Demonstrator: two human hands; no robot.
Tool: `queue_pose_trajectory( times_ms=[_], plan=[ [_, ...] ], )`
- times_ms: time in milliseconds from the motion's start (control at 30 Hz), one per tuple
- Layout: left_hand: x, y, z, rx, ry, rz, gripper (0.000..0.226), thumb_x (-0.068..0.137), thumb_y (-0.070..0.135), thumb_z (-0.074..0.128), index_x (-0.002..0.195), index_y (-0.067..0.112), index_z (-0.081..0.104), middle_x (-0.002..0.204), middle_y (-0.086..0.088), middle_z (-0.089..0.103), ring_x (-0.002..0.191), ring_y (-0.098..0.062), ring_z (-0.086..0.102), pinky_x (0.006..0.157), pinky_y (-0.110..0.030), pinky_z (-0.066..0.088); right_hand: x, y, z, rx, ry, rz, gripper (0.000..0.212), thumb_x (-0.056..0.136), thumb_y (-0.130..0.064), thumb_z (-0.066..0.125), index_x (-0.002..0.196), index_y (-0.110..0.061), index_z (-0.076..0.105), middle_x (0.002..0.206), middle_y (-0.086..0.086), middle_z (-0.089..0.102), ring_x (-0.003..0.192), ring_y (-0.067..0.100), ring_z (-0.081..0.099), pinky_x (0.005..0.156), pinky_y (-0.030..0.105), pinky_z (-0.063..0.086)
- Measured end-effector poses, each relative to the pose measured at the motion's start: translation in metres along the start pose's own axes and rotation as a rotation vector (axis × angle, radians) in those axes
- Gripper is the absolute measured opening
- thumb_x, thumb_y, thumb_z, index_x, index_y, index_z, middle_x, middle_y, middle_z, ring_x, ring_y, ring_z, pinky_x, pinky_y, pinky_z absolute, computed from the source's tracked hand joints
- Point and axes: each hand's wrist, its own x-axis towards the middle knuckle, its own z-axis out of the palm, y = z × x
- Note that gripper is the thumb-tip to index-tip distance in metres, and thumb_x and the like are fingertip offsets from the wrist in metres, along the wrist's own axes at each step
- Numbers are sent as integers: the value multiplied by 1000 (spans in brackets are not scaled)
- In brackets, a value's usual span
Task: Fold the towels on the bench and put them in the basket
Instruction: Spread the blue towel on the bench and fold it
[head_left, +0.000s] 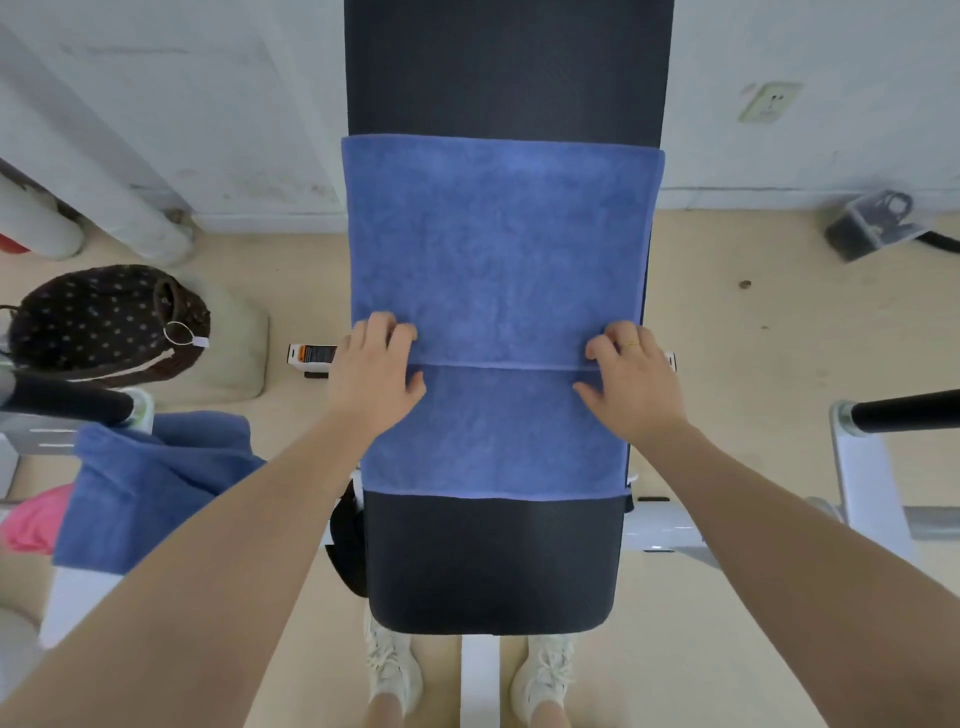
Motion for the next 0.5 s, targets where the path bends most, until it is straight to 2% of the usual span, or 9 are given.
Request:
queue_pose_trajectory(
  times_ms=[133,300,367,433,500],
  plan=[
    [2,-1,6,109,13,37,37,45,-5,78,78,1,63,83,-17,60,67,-33,59,54,-31,49,0,-1,7,-128,105,-55,35,59,-11,83,84,-2,61,95,17,60,83,37,60,69,41,51],
    [9,-1,-2,180,-10,66,41,36,-7,81,69,6,61,74,-11,60,57,-28,58,47,-26,43,5,1,4,-244,116,-43,39,47,8,78,80,-5,62,83,11,61,69,30,61,62,32,49],
    [13,0,-10,136,16,26,34,45,-7,79,70,5,59,70,-11,58,57,-29,57,51,-28,41,10,-3,-8,-195,103,-8,30,60,11,70,85,-2,61,84,14,59,73,33,59,63,34,44],
    [18,1,-23,38,104,-18,12,69,-2,62,79,3,60,76,-13,59,67,-32,58,65,-35,34,16,-5,-26,-82,132,59,18,79,7,53,96,0,57,93,17,57,84,36,54,66,37,34],
    [25,2,-43,-17,261,-15,17,77,7,44,82,6,60,78,-11,61,70,-32,58,72,-31,26,16,-5,-49,36,243,41,18,83,-3,42,94,0,56,93,16,57,84,35,52,61,34,30]
  ],
)
